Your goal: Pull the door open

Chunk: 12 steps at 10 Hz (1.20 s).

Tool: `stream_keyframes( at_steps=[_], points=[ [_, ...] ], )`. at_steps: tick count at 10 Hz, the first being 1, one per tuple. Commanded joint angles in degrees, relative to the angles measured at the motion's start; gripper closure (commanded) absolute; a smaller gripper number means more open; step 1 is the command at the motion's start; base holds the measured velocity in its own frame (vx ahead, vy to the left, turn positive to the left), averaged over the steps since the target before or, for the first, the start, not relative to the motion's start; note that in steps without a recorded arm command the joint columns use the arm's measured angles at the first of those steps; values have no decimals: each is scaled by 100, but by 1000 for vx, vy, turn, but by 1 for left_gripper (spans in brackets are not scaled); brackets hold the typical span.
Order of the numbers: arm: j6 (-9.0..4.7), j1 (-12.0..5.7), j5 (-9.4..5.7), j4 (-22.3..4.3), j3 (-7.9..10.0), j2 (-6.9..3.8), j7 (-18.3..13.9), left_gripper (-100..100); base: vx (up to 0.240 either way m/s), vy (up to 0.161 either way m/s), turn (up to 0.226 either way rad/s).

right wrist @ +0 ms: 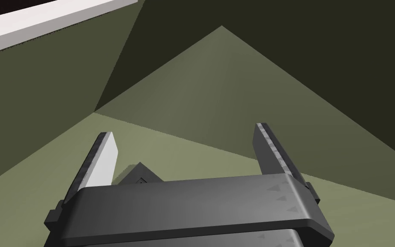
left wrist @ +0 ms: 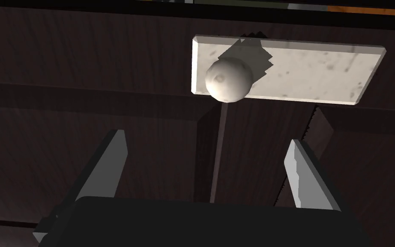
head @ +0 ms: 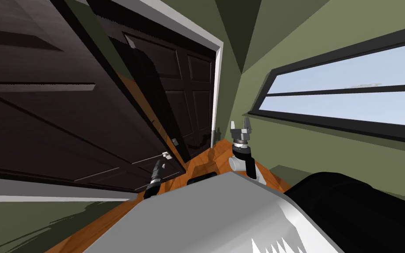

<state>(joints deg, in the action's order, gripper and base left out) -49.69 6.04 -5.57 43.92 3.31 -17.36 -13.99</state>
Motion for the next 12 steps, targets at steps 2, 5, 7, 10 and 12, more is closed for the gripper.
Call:
stream_keyframes(
  at_steps=[2, 5, 7, 10, 12],
  points=[
    [33, -93, -20, -58, 73, 53, 78, -100, 193, 53, -58],
    [33, -111, -22, -74, 82, 62, 86, 100, 92, 19, -18],
    [33, -111, -22, -74, 82, 62, 86, 100, -29, -4, -10],
    [33, -111, -22, -74, 82, 62, 86, 100, -8, -1, 2],
    [-69, -9, 60, -35, -67, -41, -58, 100, -161, 66, -142]
  ],
)
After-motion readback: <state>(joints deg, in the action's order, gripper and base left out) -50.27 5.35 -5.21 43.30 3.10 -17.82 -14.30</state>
